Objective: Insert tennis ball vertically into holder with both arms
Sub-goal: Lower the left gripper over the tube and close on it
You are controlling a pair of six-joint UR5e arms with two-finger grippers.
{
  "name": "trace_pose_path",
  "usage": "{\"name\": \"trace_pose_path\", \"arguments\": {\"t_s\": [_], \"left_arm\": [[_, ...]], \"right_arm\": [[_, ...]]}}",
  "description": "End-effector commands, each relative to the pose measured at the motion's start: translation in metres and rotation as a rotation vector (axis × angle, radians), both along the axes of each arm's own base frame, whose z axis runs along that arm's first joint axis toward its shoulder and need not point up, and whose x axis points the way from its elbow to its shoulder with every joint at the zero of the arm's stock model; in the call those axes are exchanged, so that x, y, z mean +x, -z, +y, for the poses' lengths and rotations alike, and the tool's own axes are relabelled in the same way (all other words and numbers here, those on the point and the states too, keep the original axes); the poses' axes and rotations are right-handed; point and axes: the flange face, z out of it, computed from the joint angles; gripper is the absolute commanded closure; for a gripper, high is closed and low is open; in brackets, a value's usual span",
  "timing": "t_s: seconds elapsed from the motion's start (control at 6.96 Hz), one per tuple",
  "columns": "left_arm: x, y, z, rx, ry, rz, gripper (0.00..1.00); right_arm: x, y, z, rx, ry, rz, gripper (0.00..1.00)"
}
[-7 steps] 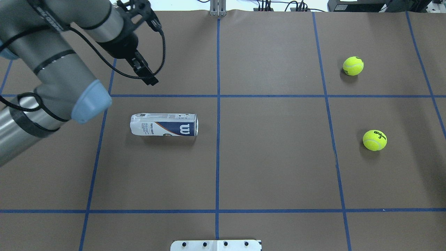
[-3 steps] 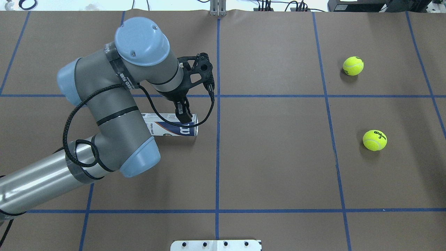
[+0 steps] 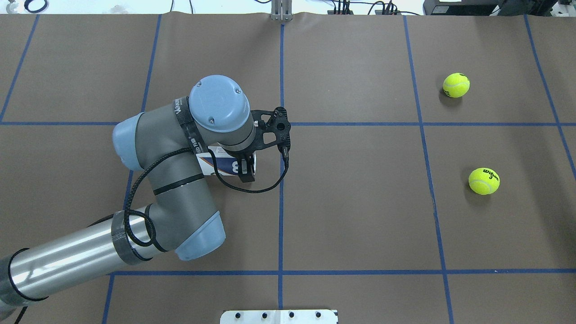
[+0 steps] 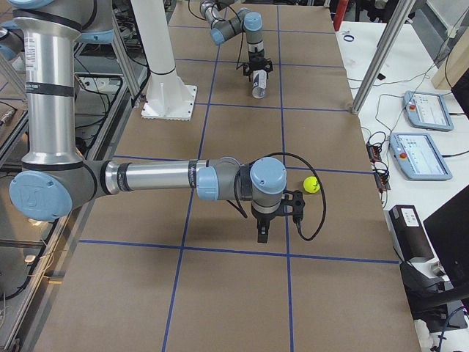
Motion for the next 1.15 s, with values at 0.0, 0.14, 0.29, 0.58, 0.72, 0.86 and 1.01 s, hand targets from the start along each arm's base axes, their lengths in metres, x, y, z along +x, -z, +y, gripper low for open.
{"name": "trace_pose_path", "arguments": {"t_s": [0.0,0.14,0.29,0.58,0.72,0.86,1.01], "left_arm": [[0.019,-0.014,-0.004,0.048,-0.001,-0.032,0.01],[0.022,-0.014,-0.006,0.067,0.002,-0.038,0.01],[0.025,-0.018,-0.008,0.065,0.000,-0.047,0.01],[0.036,-0.026,-0.006,0.056,-0.008,-0.061,0.01],[0.045,-0.030,-0.005,0.062,-0.013,-0.047,0.01],[0.051,-0.031,0.002,0.060,-0.022,-0.044,0.01],[0.051,-0.030,0.002,0.060,-0.022,-0.043,0.01]], "right_arm": [[-0.001,-0.001,0.001,-0.001,0.001,-0.001,0.00],[0.000,-0.001,0.001,-0.002,-0.001,-0.001,0.00],[0.000,-0.001,0.001,-0.002,-0.001,-0.001,0.00],[-0.001,-0.002,0.001,-0.003,0.002,-0.001,0.00],[0.000,-0.003,0.002,-0.004,0.000,-0.001,0.00],[0.000,-0.004,0.003,-0.007,0.000,0.000,0.00],[0.000,-0.005,0.004,-0.007,0.000,0.000,0.00]]}}
